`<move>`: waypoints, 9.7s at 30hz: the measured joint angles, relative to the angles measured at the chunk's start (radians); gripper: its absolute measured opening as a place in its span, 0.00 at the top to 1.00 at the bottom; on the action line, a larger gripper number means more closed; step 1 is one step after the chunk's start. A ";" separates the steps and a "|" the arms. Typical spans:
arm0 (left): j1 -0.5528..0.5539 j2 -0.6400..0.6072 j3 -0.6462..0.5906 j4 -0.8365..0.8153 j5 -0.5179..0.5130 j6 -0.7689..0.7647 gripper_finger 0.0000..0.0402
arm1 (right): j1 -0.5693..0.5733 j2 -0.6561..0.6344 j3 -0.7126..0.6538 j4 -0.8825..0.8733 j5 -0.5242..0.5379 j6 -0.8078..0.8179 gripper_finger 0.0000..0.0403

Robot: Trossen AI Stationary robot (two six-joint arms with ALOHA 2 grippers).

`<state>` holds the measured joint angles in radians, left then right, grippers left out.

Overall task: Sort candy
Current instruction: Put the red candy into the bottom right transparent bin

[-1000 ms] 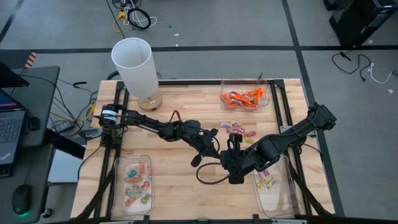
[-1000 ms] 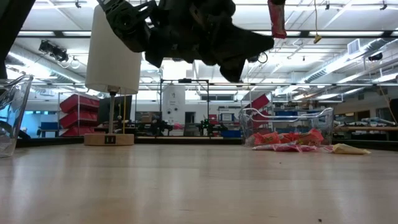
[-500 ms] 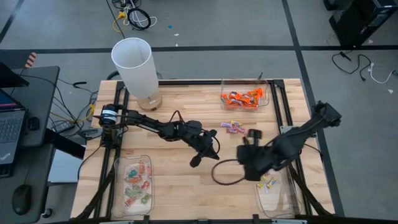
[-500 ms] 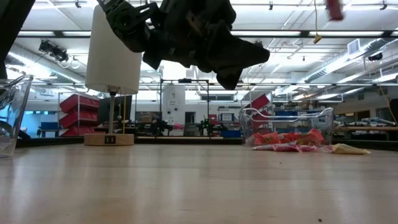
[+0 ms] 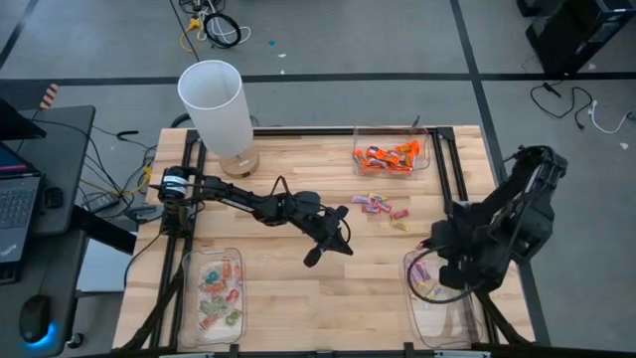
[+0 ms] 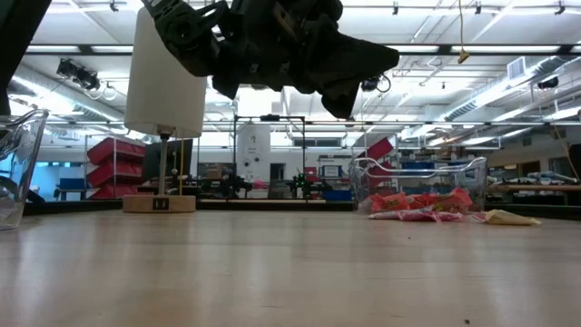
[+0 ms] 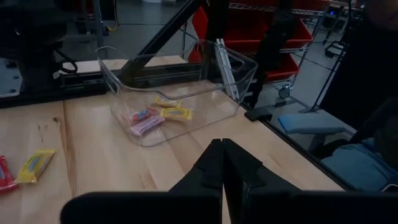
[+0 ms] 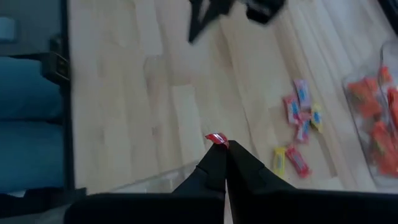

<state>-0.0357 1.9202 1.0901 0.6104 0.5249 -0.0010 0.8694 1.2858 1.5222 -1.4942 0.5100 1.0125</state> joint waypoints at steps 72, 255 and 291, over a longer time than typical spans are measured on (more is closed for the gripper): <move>0.000 0.001 0.000 -0.002 -0.002 0.045 0.99 | 0.189 -0.168 -0.876 0.717 -0.319 0.705 0.82; -0.070 -0.887 -0.455 -0.510 -0.699 0.082 0.99 | -0.867 0.280 -0.627 0.532 -0.478 -0.678 1.00; -0.071 -0.887 -0.454 -0.514 -0.703 0.099 0.99 | -0.874 0.359 -0.620 0.452 -0.524 -0.683 1.00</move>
<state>-0.1070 1.0332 0.6357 0.0967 -0.1780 0.0978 -0.0044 1.6444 0.9026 -1.0422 -0.0139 0.3296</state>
